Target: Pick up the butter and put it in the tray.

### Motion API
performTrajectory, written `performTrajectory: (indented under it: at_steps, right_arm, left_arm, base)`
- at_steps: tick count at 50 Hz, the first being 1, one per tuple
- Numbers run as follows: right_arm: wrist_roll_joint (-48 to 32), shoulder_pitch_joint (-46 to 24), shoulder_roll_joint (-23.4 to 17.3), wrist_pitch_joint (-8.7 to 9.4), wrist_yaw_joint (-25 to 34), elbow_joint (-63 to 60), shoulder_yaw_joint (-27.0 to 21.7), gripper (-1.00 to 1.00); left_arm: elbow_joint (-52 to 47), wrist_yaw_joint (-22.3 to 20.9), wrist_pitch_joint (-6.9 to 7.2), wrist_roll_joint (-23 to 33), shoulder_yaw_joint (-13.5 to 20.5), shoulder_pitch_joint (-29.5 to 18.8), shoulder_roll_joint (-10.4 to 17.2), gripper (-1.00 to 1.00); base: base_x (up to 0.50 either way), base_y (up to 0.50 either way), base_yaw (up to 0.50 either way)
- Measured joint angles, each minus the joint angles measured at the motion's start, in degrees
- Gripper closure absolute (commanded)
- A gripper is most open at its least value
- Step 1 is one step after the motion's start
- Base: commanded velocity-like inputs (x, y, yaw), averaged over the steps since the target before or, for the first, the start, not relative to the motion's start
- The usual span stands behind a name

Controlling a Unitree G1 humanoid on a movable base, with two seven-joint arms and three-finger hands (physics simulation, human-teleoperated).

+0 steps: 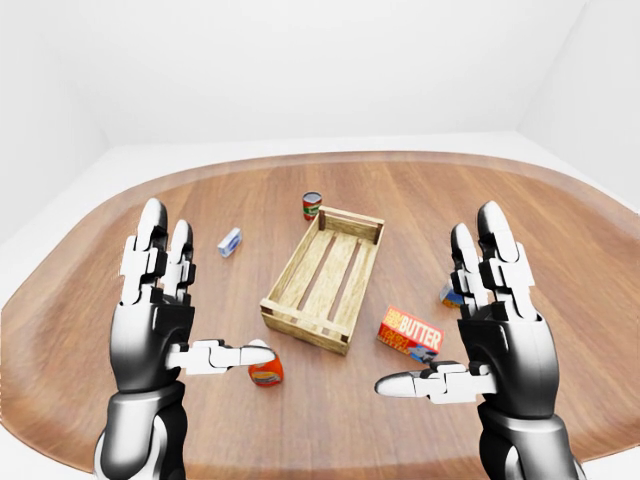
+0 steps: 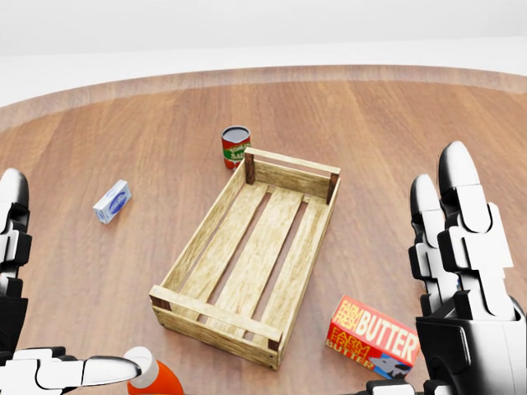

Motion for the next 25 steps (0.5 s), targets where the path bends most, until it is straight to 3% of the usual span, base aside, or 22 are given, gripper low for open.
performTrajectory:
  at_steps: [18, 25]
  right_arm:
    - [0.2, 0.0, 0.3, 0.0, 0.2, 0.9, -1.1, -1.0]
    - [0.5, -0.7, 0.9, 0.0, 0.4, 1.9, -3.3, -1.0]
  left_arm:
    - [-0.1, 0.1, 0.0, -0.1, 0.2, -0.1, 0.0, -1.0]
    - [0.4, 0.1, 0.0, -0.5, 0.8, -0.9, 0.2, -1.0]
  base:
    - [0.49, -0.03, 0.0]
    - [0.01, 0.0, 0.0]
